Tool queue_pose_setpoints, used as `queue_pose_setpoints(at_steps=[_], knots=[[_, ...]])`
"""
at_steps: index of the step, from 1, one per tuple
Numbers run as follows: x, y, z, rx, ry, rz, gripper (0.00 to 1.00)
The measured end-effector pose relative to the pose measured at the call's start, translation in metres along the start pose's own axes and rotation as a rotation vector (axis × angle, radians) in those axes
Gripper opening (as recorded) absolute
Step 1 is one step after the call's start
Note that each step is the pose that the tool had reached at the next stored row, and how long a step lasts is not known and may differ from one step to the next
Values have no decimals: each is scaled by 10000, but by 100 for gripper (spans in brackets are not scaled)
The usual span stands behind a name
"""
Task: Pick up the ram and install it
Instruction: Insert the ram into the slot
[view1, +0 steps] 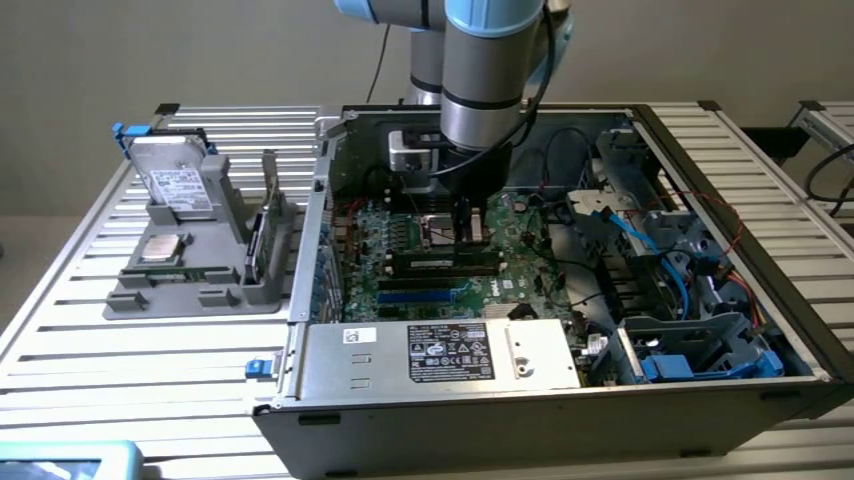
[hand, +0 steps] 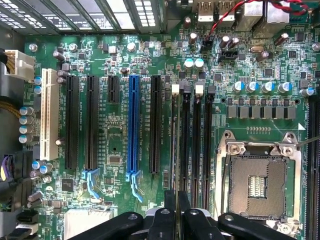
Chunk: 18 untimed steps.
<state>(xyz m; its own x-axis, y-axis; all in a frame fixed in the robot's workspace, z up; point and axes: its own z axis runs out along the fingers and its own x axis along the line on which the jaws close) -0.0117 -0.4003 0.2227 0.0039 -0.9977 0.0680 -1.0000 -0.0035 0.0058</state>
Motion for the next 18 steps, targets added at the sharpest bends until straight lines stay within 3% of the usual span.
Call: queue_pose_setpoints(at_steps=[1,2,9,18], knots=[[0,0,0,0,1,0,15],[0,0,0,0,0,0,22],[3,-33,-40,-23,-2,-1,22],[10,-190,-133,-184,-3,-13,22]])
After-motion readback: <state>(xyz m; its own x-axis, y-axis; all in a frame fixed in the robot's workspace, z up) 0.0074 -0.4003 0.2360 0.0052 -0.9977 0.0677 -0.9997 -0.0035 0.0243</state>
